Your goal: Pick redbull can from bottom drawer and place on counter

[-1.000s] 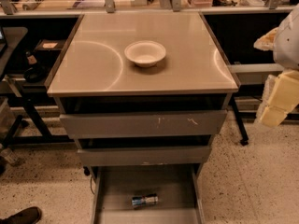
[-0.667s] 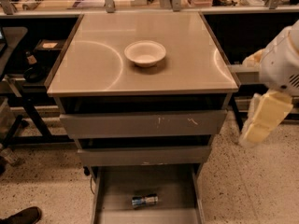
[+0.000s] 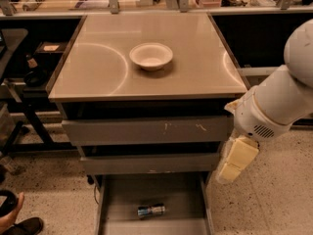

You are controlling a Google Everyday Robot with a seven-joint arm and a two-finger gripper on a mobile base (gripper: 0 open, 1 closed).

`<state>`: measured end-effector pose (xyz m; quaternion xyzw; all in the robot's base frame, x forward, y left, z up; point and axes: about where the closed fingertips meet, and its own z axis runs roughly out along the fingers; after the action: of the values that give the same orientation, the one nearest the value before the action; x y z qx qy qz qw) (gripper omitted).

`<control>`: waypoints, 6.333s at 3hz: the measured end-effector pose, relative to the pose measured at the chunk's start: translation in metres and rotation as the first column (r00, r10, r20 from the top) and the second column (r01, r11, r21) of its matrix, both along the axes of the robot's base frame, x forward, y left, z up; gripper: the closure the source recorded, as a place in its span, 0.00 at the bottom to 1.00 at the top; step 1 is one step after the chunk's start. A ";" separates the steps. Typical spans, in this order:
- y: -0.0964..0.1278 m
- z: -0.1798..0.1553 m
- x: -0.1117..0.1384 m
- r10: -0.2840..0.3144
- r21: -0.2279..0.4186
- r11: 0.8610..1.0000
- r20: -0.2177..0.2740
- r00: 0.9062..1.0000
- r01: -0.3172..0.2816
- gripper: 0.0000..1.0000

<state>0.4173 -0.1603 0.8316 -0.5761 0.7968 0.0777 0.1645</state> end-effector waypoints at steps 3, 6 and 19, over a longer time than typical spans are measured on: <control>0.019 -0.068 0.003 -0.025 0.053 0.998 -0.077 0.997 0.029 0.00; 0.032 -0.217 0.027 -0.109 0.161 0.977 -0.175 0.979 0.138 0.00; 0.127 -0.545 0.055 0.011 0.418 0.907 -0.134 0.991 0.046 0.00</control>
Offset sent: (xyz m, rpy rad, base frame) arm 0.0015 0.0130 -0.0394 0.0254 0.0524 -0.0106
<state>0.4719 -0.0333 0.2866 -0.5134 0.7758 0.2841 0.2320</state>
